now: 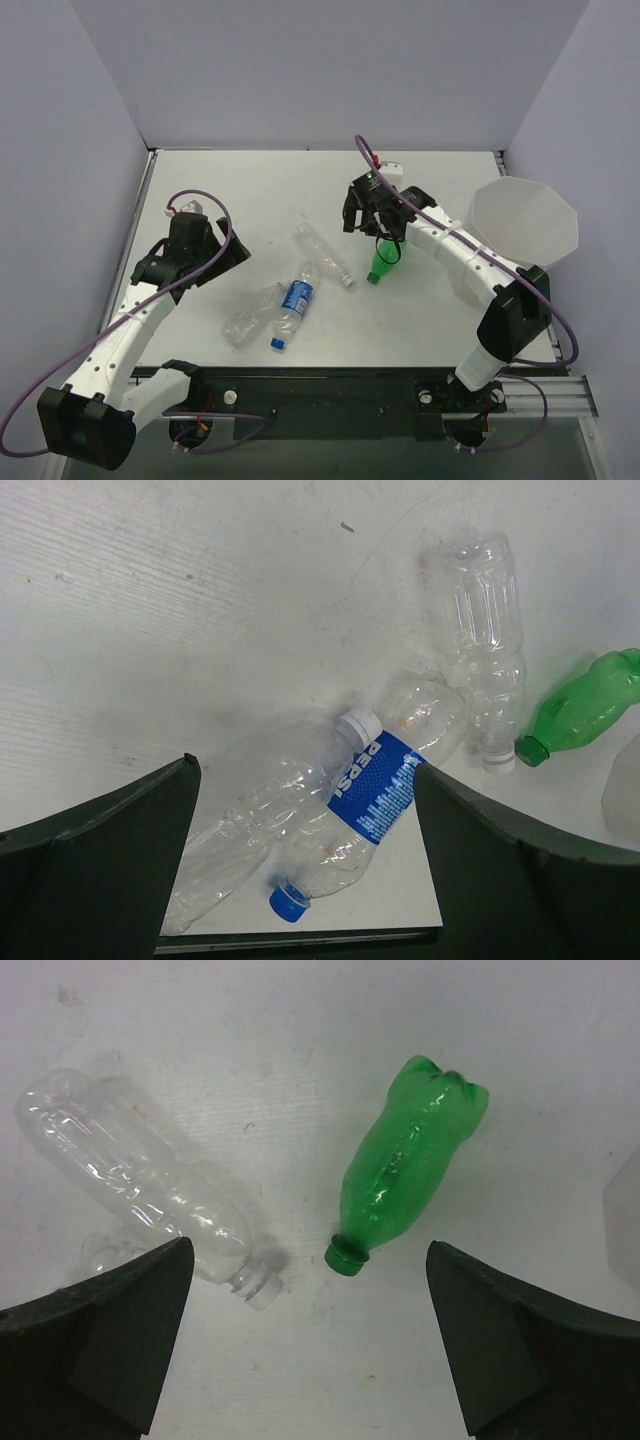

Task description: Put the plastic bottles in the bin

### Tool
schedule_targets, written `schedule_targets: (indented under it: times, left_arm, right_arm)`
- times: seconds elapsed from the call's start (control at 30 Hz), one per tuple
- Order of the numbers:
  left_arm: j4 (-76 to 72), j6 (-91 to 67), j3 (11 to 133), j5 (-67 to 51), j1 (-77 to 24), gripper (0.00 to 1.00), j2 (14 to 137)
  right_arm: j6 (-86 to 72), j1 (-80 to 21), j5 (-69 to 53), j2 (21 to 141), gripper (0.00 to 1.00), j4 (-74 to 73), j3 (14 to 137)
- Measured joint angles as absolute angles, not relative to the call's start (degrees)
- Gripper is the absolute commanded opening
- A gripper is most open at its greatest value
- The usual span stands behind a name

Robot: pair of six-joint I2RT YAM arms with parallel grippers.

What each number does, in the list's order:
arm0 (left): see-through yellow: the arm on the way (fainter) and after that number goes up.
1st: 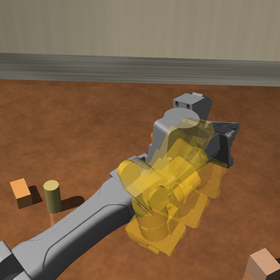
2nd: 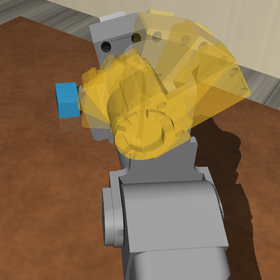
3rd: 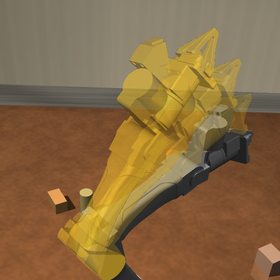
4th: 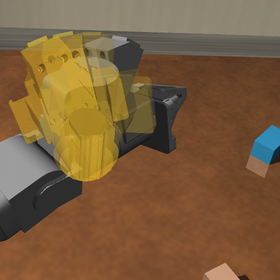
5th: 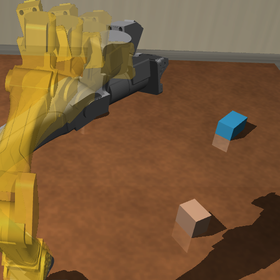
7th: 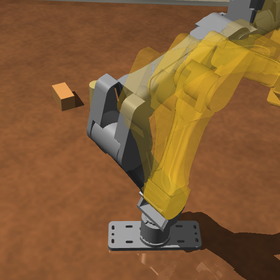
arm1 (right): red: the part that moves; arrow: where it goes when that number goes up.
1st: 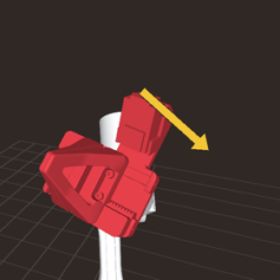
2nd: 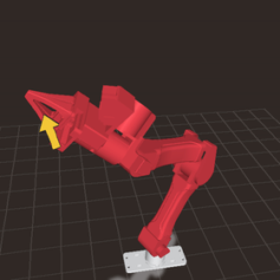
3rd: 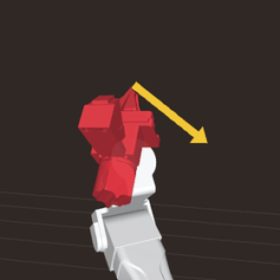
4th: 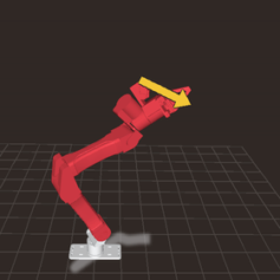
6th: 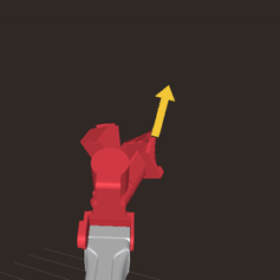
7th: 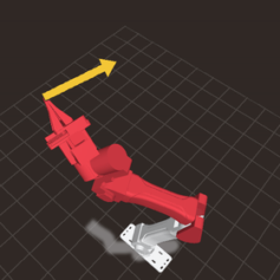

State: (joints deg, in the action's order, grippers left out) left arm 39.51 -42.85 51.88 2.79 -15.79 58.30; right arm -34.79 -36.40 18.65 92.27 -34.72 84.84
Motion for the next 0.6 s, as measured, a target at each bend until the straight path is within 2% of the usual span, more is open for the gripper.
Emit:
schedule_targets:
  times: [0.4,0.53,0.6]
  left_arm:
    - [40.1,-42.9,50.8,3.0,-15.8,0.99,56.7]
    - [40.1,-42.8,50.8,3.1,-15.8,0.99,56.8]
    - [40.2,-42.7,50.8,3.4,-15.8,0.98,56.8]
  right_arm:
    - [-41.8,-32.0,15.0,100.8,0.95,-29.5,74.6]
    - [-42.4,-30.7,15.1,103.3,0.93,-27.9,73.6]
    - [-42.5,-30.0,15.1,104.8,0.88,-26.7,73.3]
